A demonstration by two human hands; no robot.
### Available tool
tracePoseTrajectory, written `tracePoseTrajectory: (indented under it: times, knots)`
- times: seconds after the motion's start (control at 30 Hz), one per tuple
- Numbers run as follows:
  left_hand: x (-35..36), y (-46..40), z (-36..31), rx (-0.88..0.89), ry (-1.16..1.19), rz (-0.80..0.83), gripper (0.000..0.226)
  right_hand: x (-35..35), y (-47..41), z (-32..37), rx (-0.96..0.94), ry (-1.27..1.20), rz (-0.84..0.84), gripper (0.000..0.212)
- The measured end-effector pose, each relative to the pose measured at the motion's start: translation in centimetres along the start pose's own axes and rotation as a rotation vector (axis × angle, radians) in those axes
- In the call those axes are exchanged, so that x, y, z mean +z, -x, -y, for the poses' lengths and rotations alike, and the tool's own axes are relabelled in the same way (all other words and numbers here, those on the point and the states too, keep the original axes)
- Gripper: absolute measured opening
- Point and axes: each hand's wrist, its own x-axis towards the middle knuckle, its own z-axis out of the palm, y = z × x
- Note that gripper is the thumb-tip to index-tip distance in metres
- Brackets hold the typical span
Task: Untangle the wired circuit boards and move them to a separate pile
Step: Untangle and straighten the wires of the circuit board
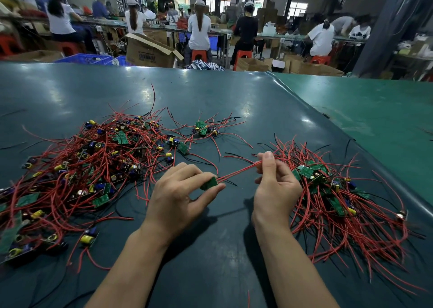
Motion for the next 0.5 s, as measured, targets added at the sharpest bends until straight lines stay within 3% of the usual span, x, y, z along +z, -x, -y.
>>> tracePoseTrajectory:
  times: [0.27,0.37,0.43,0.5]
  knots:
    - [-0.5,0.1,-1.0,-0.058,0.019,0.04,0.027,-0.6,-1.0,0.2,0.026,-0.066,-0.079,0.027]
    - [-1.0,0.0,-0.6,-0.149,-0.07,-0.077,0.026,-1.0,-1.5,0.6,0.09,-0.144,-0.128,0.025]
    - [-1.4,0.0,-0.4,-0.225,-0.145,-0.193,0.025,-0.9,-1.1,0.7,0.128,-0.108,-0.049,0.023]
    - [-1.5,0.0,-0.4,-0.233,-0.17,-0.233,0.029,-0.4,0.3,0.7,0.224,-0.023,0.215,0.03]
